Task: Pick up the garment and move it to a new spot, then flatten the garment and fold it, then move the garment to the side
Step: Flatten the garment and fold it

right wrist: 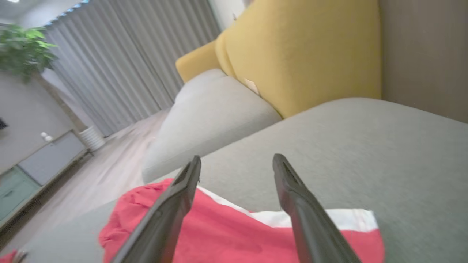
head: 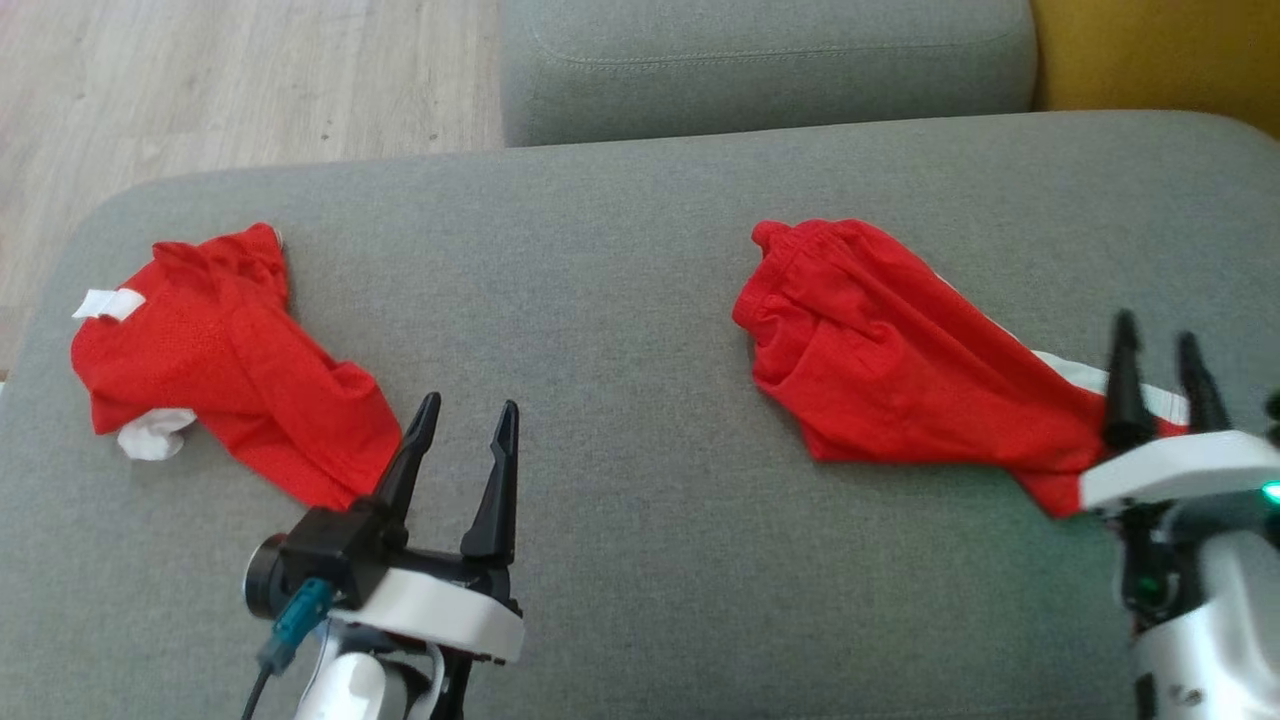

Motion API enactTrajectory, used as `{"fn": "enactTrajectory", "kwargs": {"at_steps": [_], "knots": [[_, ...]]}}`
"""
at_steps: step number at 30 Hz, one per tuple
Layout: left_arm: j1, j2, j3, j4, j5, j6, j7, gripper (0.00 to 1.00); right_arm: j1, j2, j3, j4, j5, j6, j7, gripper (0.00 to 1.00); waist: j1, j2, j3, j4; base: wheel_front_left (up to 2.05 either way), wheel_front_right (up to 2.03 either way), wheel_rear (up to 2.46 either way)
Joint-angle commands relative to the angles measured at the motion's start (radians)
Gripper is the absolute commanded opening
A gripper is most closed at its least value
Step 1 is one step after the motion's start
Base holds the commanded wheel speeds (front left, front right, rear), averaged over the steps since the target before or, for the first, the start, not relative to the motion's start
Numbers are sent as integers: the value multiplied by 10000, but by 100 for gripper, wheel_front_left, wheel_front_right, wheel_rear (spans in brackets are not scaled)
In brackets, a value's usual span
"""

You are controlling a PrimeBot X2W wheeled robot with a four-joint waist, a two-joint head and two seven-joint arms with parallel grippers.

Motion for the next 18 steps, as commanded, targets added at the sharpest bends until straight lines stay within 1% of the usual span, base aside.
{"fn": "enactTrajectory", "kwargs": {"at_steps": [1,5,8,13,18], "knots": [[-276,3,300,-365,-92,43,-53,100,128,100,527,-783,-88,-7,-73,100,0,0,-3,-28,0,0,0],[-292,3,295,-402,-104,31,-53,100,948,369,1497,-2115,-139,-7,-126,100,0,0,-29,-31,0,0,0],[-307,3,280,-416,-112,15,-53,100,1568,526,2070,-2706,-179,-7,-173,100,0,0,-37,22,0,0,0],[-277,3,226,-418,-85,-29,-53,100,2055,661,2527,-2915,-361,-7,-167,100,0,0,-15,165,0,0,0],[-335,3,171,-405,-20,-85,-53,100,1583,680,2358,-2771,-826,-7,-47,100,0,0,166,404,0,0,0]]}}
